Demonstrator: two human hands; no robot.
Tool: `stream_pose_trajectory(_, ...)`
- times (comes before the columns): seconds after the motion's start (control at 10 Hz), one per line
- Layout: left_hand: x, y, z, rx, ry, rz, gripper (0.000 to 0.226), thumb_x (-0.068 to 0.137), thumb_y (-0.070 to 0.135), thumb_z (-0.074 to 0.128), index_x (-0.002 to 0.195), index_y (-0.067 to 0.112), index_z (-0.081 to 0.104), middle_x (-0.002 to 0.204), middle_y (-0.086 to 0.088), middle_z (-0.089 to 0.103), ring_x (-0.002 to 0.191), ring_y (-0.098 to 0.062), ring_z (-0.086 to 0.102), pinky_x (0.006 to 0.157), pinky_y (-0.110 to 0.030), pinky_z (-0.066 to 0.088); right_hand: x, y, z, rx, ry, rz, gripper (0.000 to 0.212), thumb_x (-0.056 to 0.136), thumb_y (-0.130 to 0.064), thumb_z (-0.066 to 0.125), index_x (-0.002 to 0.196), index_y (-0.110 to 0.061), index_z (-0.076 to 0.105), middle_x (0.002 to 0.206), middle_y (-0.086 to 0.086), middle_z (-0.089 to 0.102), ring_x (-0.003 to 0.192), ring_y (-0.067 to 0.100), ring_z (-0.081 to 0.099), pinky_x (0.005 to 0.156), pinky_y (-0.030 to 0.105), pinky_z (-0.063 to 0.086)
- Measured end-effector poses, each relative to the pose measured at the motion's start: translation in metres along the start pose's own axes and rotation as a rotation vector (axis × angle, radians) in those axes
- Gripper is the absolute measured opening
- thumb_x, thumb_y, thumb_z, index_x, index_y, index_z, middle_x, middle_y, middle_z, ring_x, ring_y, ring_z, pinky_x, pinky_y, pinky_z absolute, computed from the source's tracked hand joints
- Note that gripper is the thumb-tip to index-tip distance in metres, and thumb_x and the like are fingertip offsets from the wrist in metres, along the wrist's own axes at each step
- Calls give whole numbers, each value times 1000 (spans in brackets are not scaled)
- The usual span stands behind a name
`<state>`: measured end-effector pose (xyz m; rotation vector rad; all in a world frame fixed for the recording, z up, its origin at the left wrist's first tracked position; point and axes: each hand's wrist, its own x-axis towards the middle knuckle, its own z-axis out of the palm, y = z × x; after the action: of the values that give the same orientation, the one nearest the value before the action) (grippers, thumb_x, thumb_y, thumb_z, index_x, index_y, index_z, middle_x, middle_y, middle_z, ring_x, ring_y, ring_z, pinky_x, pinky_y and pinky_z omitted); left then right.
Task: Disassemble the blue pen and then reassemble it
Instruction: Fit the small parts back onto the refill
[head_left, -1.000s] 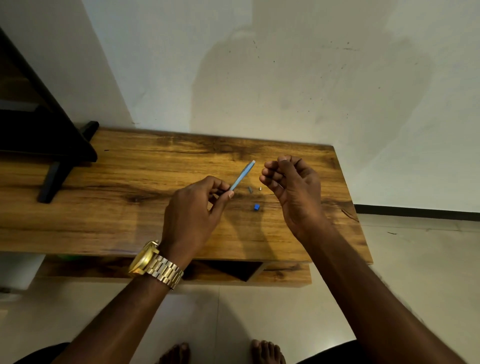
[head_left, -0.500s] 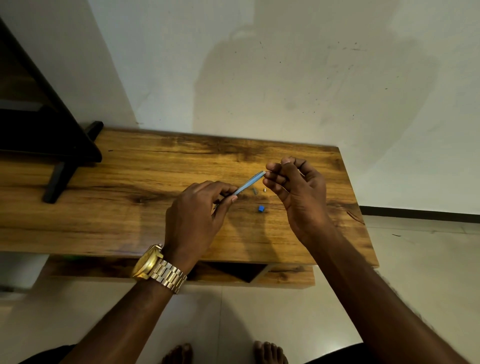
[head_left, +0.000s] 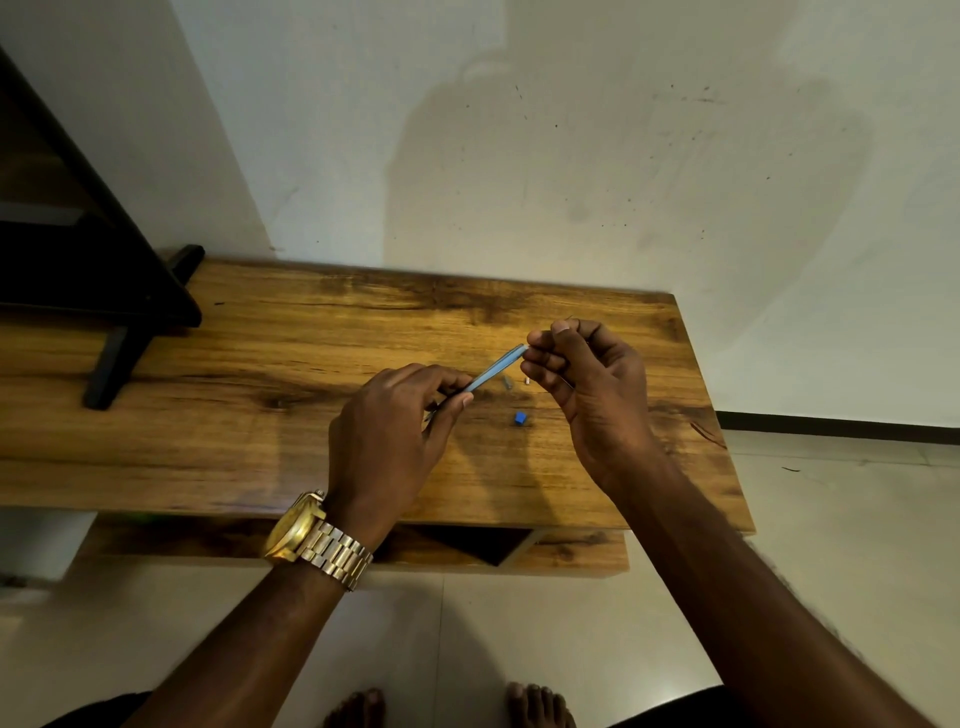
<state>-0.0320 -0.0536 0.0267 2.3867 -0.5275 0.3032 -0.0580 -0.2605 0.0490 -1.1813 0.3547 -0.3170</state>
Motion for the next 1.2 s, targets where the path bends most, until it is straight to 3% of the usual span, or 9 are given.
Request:
stream_pose_trajectory(0.2,0,0,0,11,-6,2,19,101,39,73,119,34,80,108,15,79,94,-7,71,63,-28,54,0,1,0,-11,3,3,11,106,-15,67,107,-5,71,100,13,81,96,27,78,88,39,65)
stream_pose_trajectory(0.5,0,1,-2,12,-14,-8,21,101,41,71,120,34,79,108,16,78,93,-5,70,61,-17,41,0,1,1,21,13,12,10,105,-15,69,104,-7,72,98,15,80,91,25,78,84,36,65)
stream_pose_trajectory(0.7,0,1,-2,7,-20,-3,21,101,42,71,120,36,79,108,17,78,92,-3,70,61,-21,47,1,1,-1,41,6,30,11,105,-15,69,107,-5,72,99,16,80,90,25,78,84,36,65)
stream_pose_trajectory(1.2,-1,1,0,-44,-36,-13,22,102,40,70,121,33,78,109,15,79,93,-2,72,67,-28,60,-1,8,-3,-261,-75,-131,18,102,-11,74,114,2,76,109,19,80,89,25,79,84,40,66)
